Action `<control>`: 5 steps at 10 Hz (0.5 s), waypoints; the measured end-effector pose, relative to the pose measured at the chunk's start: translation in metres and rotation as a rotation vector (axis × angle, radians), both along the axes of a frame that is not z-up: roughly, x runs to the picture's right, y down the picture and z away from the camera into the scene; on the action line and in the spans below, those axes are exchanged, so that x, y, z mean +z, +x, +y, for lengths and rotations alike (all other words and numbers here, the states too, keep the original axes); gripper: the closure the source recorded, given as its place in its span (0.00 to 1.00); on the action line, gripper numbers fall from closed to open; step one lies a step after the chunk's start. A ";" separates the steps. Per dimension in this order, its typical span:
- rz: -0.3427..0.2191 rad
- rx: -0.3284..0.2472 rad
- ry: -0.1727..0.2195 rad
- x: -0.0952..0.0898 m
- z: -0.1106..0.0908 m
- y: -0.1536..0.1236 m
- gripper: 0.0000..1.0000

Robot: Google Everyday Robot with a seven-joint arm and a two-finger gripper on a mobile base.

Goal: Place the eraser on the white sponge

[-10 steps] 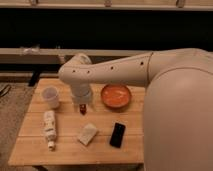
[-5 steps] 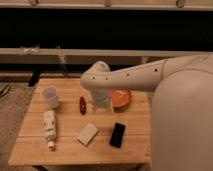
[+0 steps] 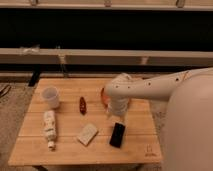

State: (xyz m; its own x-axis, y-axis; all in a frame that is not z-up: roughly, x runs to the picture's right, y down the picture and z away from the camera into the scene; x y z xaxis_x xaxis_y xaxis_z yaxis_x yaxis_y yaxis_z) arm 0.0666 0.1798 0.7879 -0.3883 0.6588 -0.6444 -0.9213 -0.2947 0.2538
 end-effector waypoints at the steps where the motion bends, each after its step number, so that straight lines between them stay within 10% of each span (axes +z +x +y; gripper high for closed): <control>1: 0.003 0.019 -0.005 0.004 0.004 0.005 0.35; 5: 0.007 0.060 -0.039 0.012 0.021 0.010 0.35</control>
State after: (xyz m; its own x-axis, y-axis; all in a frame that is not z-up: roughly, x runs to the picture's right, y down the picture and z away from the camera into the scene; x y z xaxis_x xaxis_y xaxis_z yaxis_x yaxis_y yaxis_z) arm 0.0763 0.2004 0.7999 -0.4304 0.6091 -0.6661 -0.9006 -0.3389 0.2721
